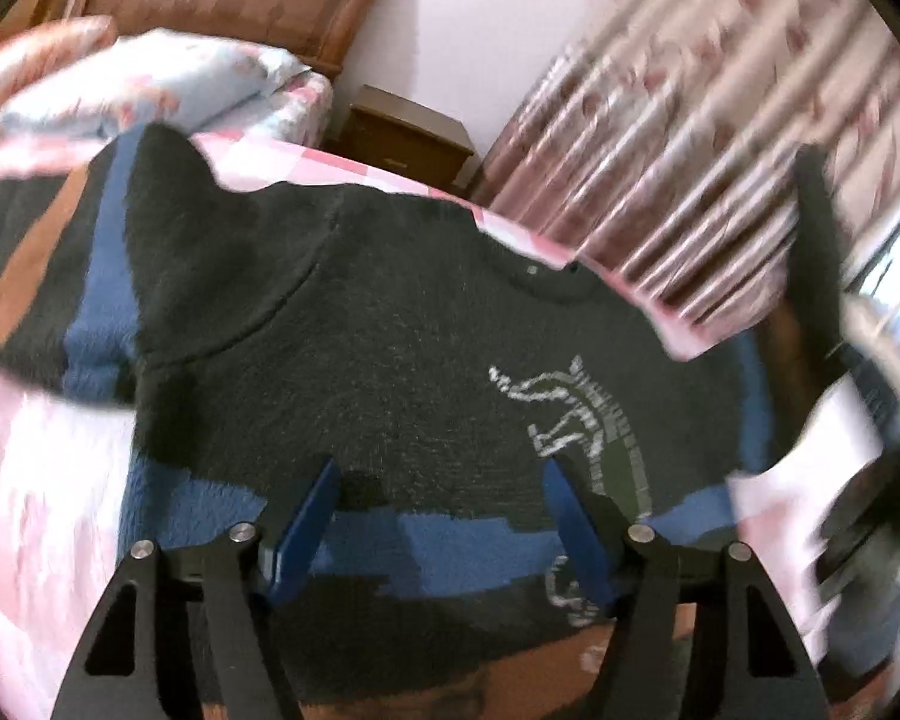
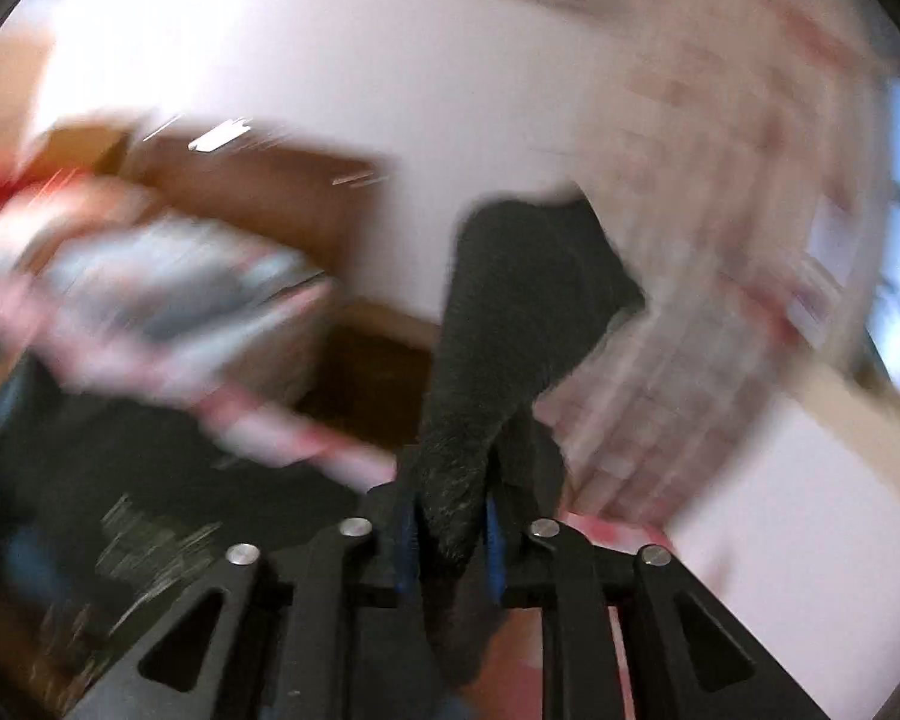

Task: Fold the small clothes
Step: 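Grasp one sleeve with the right gripper and fold it across the sweater body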

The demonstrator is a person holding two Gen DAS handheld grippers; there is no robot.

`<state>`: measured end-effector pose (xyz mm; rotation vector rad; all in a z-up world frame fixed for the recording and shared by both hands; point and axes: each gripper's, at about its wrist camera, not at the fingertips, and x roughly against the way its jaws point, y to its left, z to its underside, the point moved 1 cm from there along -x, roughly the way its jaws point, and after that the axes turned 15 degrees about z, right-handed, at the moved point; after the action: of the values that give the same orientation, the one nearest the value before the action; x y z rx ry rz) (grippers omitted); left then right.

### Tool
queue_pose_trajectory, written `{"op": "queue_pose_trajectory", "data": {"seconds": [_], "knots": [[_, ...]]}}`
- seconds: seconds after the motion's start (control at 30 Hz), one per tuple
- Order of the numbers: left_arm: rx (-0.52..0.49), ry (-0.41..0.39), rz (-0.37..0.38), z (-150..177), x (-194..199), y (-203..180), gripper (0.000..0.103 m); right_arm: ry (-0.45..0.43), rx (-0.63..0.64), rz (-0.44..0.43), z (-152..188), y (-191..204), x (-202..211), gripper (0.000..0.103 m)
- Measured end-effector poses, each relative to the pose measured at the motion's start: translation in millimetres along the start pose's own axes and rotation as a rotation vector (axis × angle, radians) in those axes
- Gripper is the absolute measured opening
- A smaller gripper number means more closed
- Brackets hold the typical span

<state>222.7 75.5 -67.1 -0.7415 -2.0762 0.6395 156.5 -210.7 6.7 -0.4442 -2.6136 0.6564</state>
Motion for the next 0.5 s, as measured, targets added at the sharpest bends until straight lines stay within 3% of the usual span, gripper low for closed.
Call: {"op": "queue_pose_trajectory", "data": {"seconds": [0.03, 0.07, 0.13, 0.2, 0.3, 0.43, 0.5], "knots": [[0.014, -0.009, 0.015, -0.1, 5.4, 1.4, 0.070, 0.002, 0.106, -0.078, 3.6, 32.7, 3.7, 0.019], [0.017, -0.012, 0.021, -0.1, 10.9, 1.7, 0.070, 0.010, 0.181, -0.143, 10.5, 57.2, 5.7, 0.100], [0.009, -0.003, 0.024, 0.0, 15.9, 0.0, 0.070, 0.057, 0.272, -0.247, 30.5, 89.7, 8.1, 0.103], [0.009, 0.001, 0.030, 0.9, 21.1, -3.3, 0.070, 0.092, 0.231, -0.308, 44.1, 87.2, 9.1, 0.103], [0.008, -0.012, 0.073, 2.9, 26.5, -11.0, 0.070, 0.118, 0.066, -0.390, 51.6, 48.0, 16.6, 0.103], [0.026, -0.002, 0.141, 6.2, 10.3, -23.3, 0.070, 0.128, -0.154, -0.403, 62.9, -23.5, 25.5, 0.103], [0.042, 0.016, 0.148, 8.1, -6.0, -30.1, 0.070, 0.160, -0.215, -0.418, 65.3, -36.5, 25.7, 0.103]]}}
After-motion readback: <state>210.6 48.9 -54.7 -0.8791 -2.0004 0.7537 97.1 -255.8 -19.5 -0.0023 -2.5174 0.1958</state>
